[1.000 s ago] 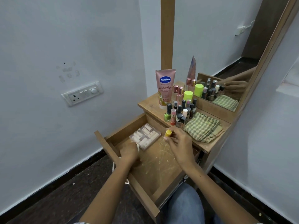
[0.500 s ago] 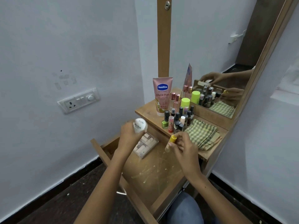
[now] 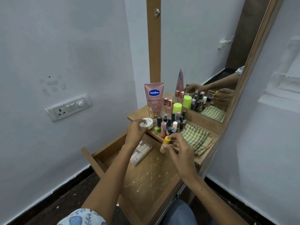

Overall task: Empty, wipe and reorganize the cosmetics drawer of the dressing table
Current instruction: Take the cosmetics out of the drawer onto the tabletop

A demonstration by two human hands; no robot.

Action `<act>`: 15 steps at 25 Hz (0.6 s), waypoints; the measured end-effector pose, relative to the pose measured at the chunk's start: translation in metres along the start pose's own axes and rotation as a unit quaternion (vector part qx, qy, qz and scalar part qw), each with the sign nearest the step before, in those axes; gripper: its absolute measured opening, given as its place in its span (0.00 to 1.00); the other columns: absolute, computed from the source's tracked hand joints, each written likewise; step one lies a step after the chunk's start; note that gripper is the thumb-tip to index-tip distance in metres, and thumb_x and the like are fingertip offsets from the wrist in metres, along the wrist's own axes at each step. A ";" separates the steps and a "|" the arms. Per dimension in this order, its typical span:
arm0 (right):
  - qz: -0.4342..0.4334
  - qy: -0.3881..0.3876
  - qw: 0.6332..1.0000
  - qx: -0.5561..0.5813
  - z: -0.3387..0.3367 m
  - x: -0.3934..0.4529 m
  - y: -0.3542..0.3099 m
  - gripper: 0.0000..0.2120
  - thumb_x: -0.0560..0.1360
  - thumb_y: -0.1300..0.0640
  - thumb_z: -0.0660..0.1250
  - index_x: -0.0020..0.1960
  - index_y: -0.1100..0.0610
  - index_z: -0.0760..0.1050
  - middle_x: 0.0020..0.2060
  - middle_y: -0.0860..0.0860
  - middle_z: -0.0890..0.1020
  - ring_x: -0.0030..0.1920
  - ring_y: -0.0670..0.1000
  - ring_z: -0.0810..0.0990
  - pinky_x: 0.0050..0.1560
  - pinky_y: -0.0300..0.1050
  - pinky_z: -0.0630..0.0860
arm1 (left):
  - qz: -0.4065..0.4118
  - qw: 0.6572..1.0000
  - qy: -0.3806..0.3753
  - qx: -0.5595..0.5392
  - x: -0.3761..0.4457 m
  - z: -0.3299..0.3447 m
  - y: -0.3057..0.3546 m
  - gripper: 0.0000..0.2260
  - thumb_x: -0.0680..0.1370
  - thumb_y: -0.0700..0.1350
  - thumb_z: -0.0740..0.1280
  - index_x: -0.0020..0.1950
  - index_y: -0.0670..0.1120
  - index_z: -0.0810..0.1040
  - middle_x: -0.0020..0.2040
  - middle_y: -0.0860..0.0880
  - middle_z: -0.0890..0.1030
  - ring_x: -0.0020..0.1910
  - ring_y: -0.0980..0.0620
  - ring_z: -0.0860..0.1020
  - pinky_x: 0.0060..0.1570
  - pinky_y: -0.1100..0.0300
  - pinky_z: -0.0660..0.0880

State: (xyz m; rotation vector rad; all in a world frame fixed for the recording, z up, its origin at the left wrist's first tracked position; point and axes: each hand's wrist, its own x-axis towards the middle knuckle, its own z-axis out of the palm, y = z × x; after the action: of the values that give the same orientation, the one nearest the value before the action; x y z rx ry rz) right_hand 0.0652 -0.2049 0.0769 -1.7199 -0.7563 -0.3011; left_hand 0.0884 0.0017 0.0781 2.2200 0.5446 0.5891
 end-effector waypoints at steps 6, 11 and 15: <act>0.009 0.020 0.999 -0.049 -0.010 0.005 0.001 0.13 0.71 0.55 0.74 0.53 0.53 0.75 0.43 0.40 0.82 0.45 0.34 0.81 0.42 0.33 0.80 | 0.023 0.999 -0.045 0.005 -0.006 0.017 -0.005 0.17 0.80 0.45 0.63 0.69 0.49 0.72 0.76 0.46 0.62 0.72 0.43 0.65 0.70 0.45 0.65; 0.064 0.037 0.995 0.068 -0.021 0.007 -0.005 0.14 0.72 0.65 0.72 0.56 0.57 0.76 0.45 0.43 0.83 0.46 0.39 0.83 0.43 0.36 0.81 | 0.082 0.990 0.081 -0.085 -0.073 0.002 0.020 0.13 0.77 0.54 0.65 0.60 0.55 0.78 0.59 0.55 0.77 0.60 0.56 0.70 0.57 0.53 0.71; 0.149 0.070 0.963 0.213 -0.028 0.010 -0.009 0.09 0.70 0.65 0.73 0.48 0.59 0.76 0.44 0.51 0.85 0.46 0.49 0.85 0.41 0.43 0.82 | 0.086 0.979 0.013 -0.187 -0.102 -0.013 0.047 0.14 0.71 0.53 0.72 0.55 0.56 0.81 0.50 0.63 0.82 0.54 0.63 0.77 0.50 0.66 0.75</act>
State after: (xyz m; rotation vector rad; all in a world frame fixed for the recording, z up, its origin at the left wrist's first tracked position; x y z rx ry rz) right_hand 0.0720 -0.2272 0.0980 -1.3603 -0.4118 -0.0449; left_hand 0.0087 -0.0760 0.0973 1.9121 0.2314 0.7458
